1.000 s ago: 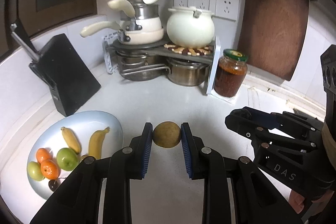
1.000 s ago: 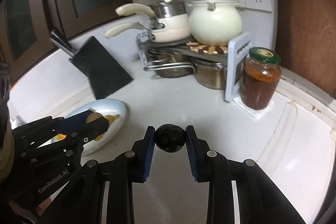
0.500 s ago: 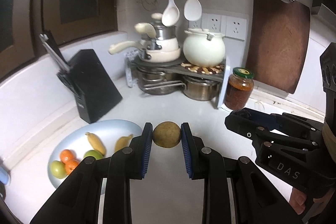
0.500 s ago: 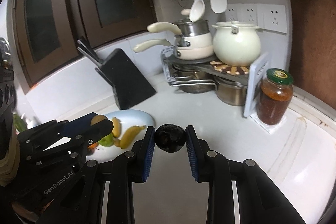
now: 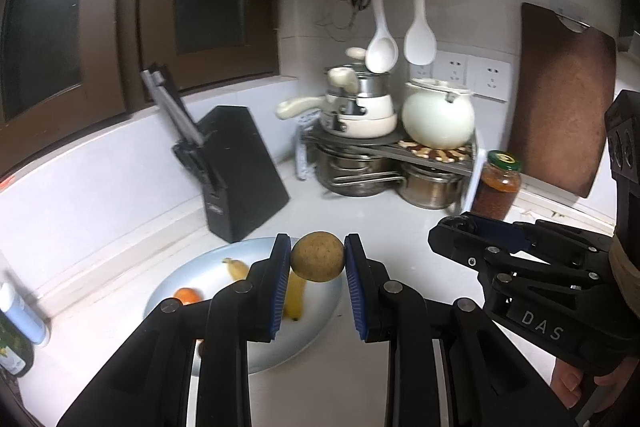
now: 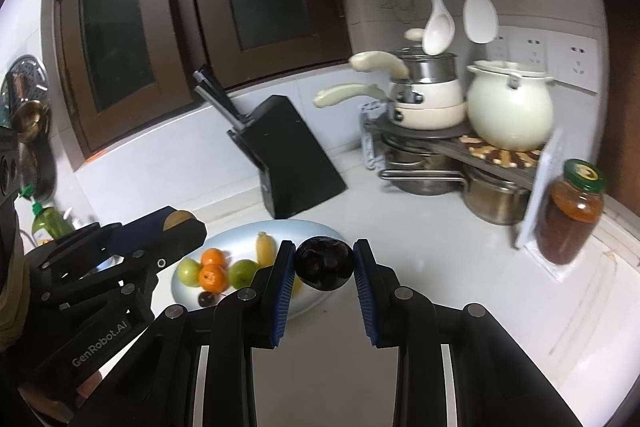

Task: Organize fruits
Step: 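Carry the brown fruit in the left tool while the right carries the plum to the plate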

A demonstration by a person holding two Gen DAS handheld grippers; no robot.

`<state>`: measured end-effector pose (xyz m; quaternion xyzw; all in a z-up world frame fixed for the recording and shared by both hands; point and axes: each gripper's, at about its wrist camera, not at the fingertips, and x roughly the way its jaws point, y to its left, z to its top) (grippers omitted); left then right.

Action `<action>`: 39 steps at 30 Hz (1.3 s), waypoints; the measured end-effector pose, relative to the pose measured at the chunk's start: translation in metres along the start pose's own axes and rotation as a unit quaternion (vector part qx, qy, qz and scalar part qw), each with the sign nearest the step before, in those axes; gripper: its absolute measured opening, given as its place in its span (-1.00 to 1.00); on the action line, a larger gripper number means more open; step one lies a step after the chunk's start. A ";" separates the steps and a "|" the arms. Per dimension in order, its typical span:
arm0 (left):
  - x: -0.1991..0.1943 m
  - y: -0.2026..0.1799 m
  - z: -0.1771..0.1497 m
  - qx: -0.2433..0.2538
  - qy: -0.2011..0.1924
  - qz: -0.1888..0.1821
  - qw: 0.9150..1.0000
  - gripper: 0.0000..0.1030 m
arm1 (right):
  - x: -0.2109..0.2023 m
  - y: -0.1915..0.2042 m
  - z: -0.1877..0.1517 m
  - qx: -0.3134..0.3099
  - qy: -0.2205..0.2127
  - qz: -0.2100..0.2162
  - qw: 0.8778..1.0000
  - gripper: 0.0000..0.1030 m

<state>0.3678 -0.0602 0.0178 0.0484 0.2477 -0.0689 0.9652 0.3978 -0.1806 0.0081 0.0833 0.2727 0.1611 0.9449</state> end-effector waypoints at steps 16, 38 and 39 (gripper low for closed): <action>0.005 0.060 -0.019 -0.032 0.021 0.065 0.997 -0.47 | 0.047 0.046 0.007 -0.028 0.017 0.042 0.999 -0.40; 0.068 0.084 -0.062 -0.054 0.109 0.057 0.991 -0.47 | 0.137 0.050 -0.020 -0.042 0.115 0.060 0.991 -0.40; 0.072 0.083 -0.063 -0.055 0.113 0.054 0.991 -0.47 | 0.140 0.048 -0.022 -0.042 0.121 0.059 0.990 -0.40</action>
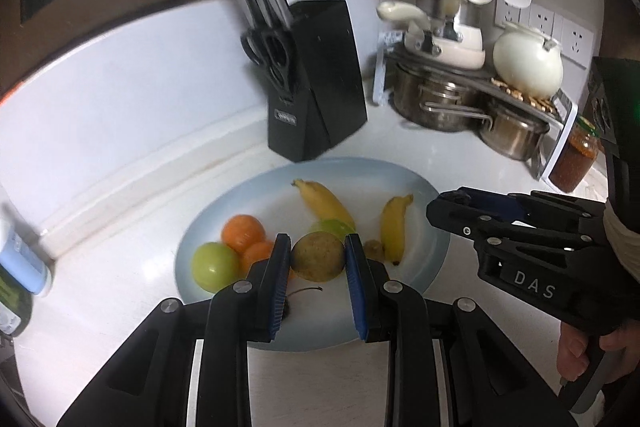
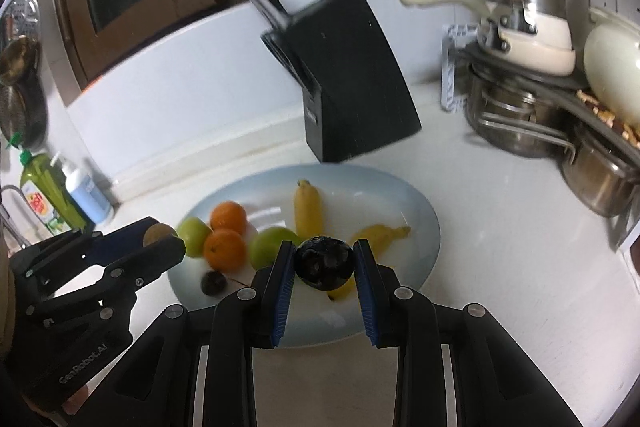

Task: Organize fruits
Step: 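Carry the brown fruit in the left tool while the right carries the plum to the plate, then open the right tool beside the banana while the left tool releases the brown fruit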

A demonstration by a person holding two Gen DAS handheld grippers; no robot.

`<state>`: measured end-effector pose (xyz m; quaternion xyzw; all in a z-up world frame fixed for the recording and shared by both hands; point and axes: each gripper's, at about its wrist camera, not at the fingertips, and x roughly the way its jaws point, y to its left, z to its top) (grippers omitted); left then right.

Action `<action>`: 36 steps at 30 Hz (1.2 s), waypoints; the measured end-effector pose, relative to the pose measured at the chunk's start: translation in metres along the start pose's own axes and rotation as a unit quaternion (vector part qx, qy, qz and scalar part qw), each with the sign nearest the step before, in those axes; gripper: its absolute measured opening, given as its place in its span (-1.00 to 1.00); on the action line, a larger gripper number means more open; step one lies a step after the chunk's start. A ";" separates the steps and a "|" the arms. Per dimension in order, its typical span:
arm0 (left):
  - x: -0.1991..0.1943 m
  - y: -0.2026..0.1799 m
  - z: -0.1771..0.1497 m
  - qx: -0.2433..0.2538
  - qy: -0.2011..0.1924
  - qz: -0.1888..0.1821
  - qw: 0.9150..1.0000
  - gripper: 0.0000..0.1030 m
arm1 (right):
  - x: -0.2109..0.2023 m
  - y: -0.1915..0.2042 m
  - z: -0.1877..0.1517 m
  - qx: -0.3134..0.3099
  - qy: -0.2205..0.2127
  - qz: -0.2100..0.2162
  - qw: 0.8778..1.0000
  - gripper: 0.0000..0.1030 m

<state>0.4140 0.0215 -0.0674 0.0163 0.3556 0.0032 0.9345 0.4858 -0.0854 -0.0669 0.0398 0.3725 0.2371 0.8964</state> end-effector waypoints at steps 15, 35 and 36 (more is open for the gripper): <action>0.062 -0.014 -0.011 -0.004 0.076 -0.034 0.997 -0.47 | 0.048 -0.027 -0.008 -0.025 0.060 -0.007 0.998 -0.40; 0.082 -0.015 -0.015 -0.004 0.104 -0.035 0.994 -0.44 | 0.064 -0.043 -0.009 0.006 0.073 -0.011 0.997 -0.04; 0.080 -0.014 -0.015 -0.004 0.101 -0.035 0.994 -0.37 | 0.062 -0.043 -0.009 0.008 0.071 -0.011 0.997 -0.04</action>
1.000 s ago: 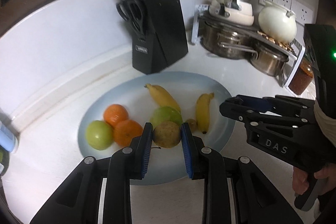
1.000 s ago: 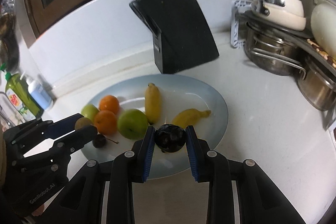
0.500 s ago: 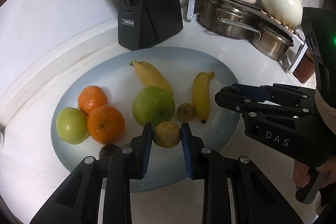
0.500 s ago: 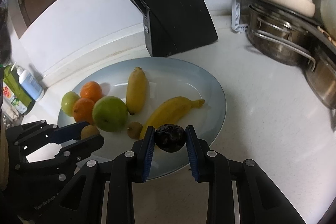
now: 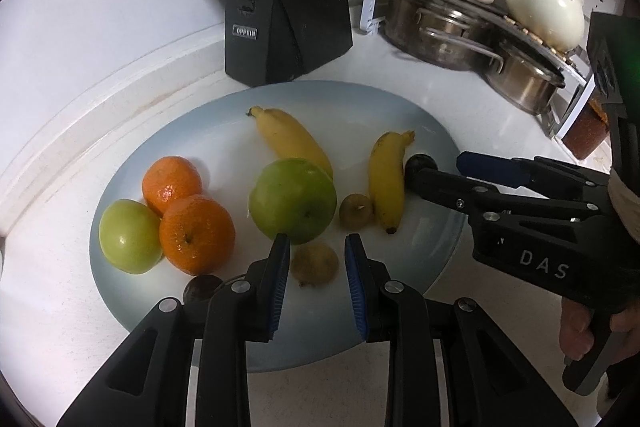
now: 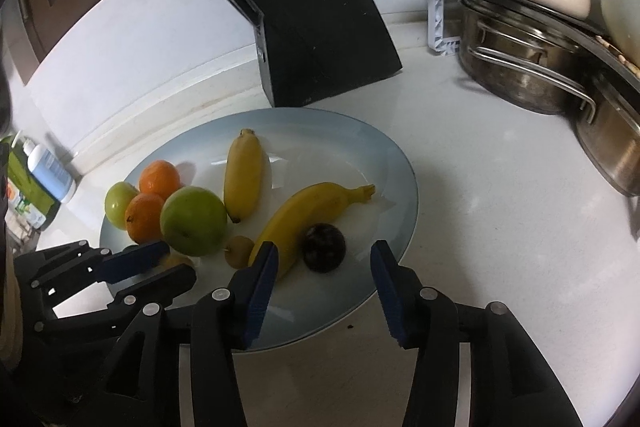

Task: Organize fruits
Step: 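Open the right tool beside the banana while the left tool releases the brown fruit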

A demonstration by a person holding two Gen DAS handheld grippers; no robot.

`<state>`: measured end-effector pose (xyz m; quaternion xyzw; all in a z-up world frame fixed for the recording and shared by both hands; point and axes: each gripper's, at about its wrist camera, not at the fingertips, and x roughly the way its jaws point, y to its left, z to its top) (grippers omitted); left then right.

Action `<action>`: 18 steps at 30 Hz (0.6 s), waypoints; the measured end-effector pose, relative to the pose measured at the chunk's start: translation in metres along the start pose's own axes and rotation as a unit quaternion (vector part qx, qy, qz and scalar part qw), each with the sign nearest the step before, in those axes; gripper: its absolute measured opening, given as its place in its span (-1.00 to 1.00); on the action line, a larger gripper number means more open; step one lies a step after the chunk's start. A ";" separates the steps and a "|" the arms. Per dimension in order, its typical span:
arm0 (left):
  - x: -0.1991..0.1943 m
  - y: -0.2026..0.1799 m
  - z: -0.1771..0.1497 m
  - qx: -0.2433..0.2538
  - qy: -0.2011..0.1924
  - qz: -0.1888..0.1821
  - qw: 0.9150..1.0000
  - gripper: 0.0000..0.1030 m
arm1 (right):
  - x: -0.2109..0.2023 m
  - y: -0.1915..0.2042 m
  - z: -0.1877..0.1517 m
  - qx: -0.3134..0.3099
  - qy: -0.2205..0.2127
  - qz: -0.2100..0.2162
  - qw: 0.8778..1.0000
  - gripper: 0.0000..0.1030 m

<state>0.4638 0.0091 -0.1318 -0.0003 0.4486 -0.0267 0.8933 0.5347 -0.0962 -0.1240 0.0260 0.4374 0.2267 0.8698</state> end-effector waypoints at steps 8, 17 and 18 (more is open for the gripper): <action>-0.032 0.000 0.000 0.004 -0.042 0.032 0.999 0.03 | -0.022 0.004 -0.005 0.014 -0.021 -0.020 0.999 -0.04; -0.076 0.009 -0.007 0.000 -0.091 0.073 0.993 0.49 | -0.063 0.021 -0.017 0.030 -0.065 -0.077 0.994 0.35; -0.080 0.011 -0.008 -0.001 -0.097 0.074 0.993 0.55 | -0.068 0.022 -0.018 0.035 -0.070 -0.082 0.993 0.39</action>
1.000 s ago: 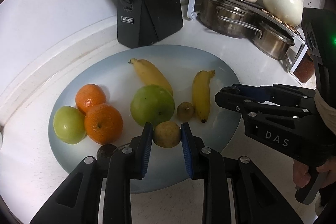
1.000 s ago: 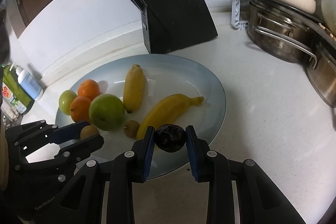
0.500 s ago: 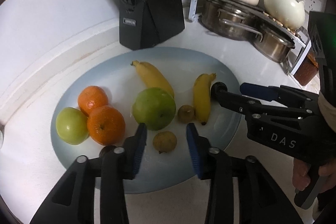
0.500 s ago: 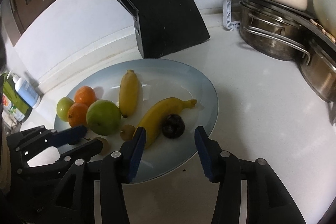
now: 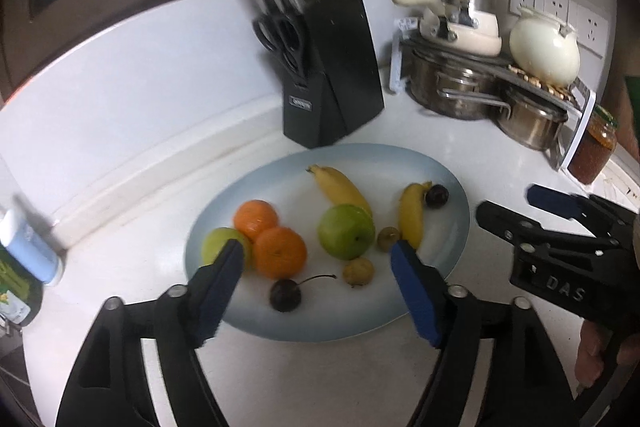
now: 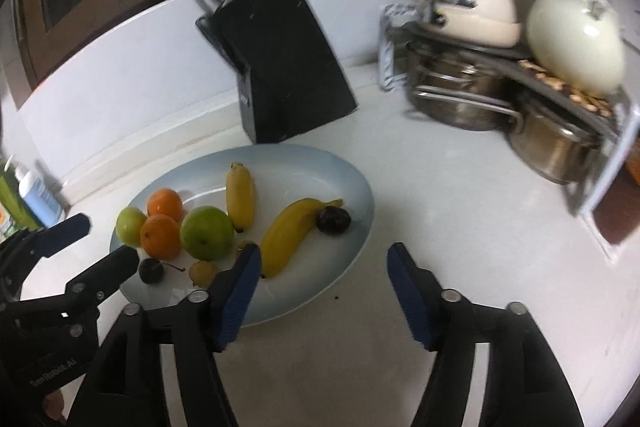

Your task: Organize fruits

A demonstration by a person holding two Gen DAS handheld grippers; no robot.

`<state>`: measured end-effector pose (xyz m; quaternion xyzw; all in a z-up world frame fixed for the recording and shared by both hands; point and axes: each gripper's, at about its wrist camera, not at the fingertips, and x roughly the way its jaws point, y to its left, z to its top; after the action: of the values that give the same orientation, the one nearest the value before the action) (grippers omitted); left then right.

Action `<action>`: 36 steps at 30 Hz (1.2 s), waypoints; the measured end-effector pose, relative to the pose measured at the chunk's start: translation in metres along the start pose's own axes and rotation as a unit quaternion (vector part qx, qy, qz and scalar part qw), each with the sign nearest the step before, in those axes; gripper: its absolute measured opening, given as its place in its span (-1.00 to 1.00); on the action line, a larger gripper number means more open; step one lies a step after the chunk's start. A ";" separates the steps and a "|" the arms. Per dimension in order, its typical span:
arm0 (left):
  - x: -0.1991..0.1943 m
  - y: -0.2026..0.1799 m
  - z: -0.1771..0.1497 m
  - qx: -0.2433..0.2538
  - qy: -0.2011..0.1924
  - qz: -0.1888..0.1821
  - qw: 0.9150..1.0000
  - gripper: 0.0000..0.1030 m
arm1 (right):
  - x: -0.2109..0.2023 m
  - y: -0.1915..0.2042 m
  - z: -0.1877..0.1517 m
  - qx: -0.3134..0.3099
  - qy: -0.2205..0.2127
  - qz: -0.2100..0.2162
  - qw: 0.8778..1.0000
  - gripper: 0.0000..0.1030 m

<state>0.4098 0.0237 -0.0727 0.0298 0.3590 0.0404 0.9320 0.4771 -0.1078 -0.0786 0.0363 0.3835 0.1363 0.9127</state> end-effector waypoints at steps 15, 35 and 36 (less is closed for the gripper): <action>-0.067 0.000 -0.012 0.018 -0.088 -0.016 0.996 0.89 | -0.087 0.004 -0.029 0.050 -0.074 -0.095 0.991 0.71; -0.177 -0.053 -0.072 0.026 -0.140 -0.036 0.989 1.00 | -0.217 -0.018 -0.105 0.079 -0.125 -0.157 0.976 0.82; -0.183 -0.056 -0.076 0.026 -0.142 -0.038 0.989 1.00 | -0.223 -0.018 -0.110 0.081 -0.125 -0.159 0.976 0.82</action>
<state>0.2268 -0.0473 -0.0115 0.0456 0.2246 -0.0092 0.9733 0.2542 -0.1914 -0.0048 0.0653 0.2765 -0.0473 0.9576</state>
